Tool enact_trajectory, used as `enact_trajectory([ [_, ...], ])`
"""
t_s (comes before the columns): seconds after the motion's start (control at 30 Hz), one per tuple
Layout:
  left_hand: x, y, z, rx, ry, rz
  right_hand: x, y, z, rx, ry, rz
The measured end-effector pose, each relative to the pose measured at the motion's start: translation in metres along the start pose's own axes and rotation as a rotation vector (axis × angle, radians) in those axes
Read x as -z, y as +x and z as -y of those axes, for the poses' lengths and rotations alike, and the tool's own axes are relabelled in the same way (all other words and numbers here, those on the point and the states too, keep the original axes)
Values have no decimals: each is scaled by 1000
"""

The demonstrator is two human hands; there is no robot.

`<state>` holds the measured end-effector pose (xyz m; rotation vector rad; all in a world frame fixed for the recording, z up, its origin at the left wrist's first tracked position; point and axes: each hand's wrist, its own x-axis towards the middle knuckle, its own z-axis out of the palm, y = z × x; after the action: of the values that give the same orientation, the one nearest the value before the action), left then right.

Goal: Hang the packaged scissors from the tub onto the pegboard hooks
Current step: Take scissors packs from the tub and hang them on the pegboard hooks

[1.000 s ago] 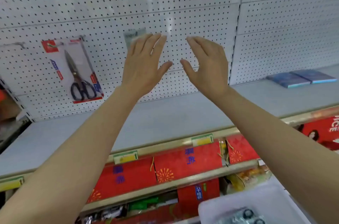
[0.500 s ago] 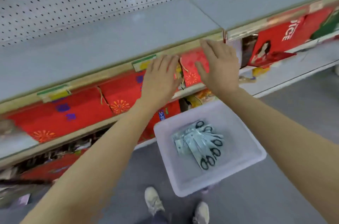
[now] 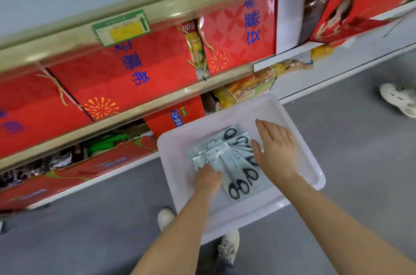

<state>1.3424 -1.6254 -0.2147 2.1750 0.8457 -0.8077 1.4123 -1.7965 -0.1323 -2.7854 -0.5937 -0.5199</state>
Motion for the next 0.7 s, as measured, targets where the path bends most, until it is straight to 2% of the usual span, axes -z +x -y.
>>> enact_trajectory([
  [0.07, -33, 18, 13, 152, -309, 9, -15, -11, -5, -9, 14, 25],
  [0.13, -60, 32, 19, 233, -510, -34, -29, -21, -9, -16, 18, 39],
  [0.27, -86, 51, 23, 307, -674, -115, -50, -38, -10, -42, 38, 83],
  [0.37, -65, 35, 10, 287, -679, -120, -60, -48, -9, -76, 48, 150],
  [0.47, -29, 17, 4, 198, -582, -161, -71, -53, -6, -139, 88, 245],
  [0.63, 16, 0, 24, 90, -611, -310, -101, -66, 9, -197, 157, 524],
  [0.7, 27, -6, 32, 47, -635, -355, -113, -75, 17, -205, 101, 609],
])
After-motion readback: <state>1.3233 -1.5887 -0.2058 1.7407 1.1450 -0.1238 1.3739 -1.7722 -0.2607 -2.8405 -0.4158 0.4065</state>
